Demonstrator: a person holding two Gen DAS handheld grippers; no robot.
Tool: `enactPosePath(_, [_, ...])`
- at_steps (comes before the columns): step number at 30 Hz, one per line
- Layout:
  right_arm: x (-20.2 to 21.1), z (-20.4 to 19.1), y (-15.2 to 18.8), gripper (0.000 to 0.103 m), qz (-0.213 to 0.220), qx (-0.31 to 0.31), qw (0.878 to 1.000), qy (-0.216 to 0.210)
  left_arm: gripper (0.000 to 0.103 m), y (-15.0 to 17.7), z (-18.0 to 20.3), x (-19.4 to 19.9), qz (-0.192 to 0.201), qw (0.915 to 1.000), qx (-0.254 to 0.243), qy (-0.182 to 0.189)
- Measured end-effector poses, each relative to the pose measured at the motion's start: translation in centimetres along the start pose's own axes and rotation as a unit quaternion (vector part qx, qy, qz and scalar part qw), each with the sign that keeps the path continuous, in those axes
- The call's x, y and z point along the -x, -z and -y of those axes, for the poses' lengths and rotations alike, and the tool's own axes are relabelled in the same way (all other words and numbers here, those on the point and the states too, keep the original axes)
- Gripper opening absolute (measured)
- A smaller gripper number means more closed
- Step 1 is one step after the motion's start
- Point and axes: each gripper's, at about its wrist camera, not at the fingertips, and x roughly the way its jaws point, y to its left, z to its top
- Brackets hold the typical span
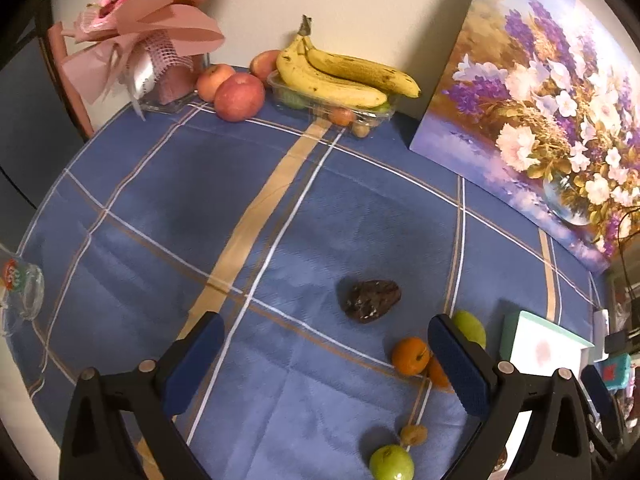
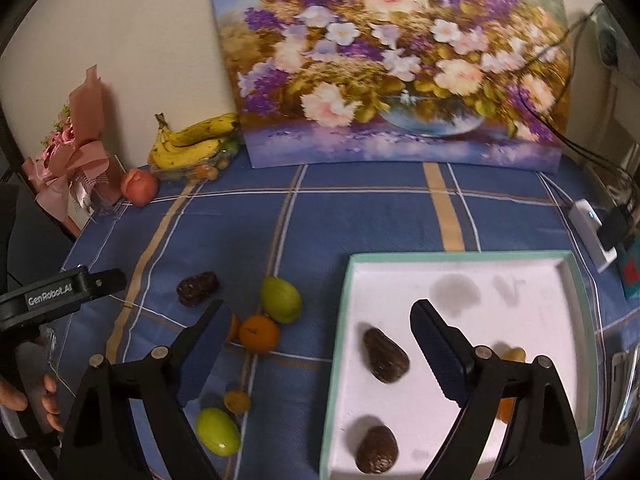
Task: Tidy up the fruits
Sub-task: 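Grasp the third dark date with the left tool while the right tool reaches toward an orange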
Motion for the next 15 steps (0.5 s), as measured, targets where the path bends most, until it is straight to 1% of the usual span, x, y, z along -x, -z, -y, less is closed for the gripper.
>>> enactPosePath(6, [-1.7,-1.1,-1.1,0.086,-0.013,0.01,1.0,-0.011,0.099,-0.9,0.5,-1.7,-0.015,0.9997,0.0,0.019])
enactPosePath(8, [-2.8,-1.3,-1.2,0.077,-0.022,0.014,1.0,-0.013,0.098,-1.1,0.9,-2.3,-0.018,0.9996,-0.004,0.02])
enactPosePath(9, [-3.4,-1.3,-1.3,0.076,-0.027,0.017,0.999,-0.015,0.098,-1.2,1.1,-2.8,-0.022,0.9995,-0.007,0.021])
enactPosePath(11, [-4.5,-1.3,-1.3,0.076,-0.036,0.021,0.999,-0.016,0.093,-1.4,1.4,-3.8,-0.028,0.9993,-0.009,0.024])
enactPosePath(15, [-7.0,-1.1,-1.1,0.076,-0.058,0.025,0.998,-0.022,0.089,-1.7,1.8,-6.2,-0.045,0.9986,-0.009,0.027])
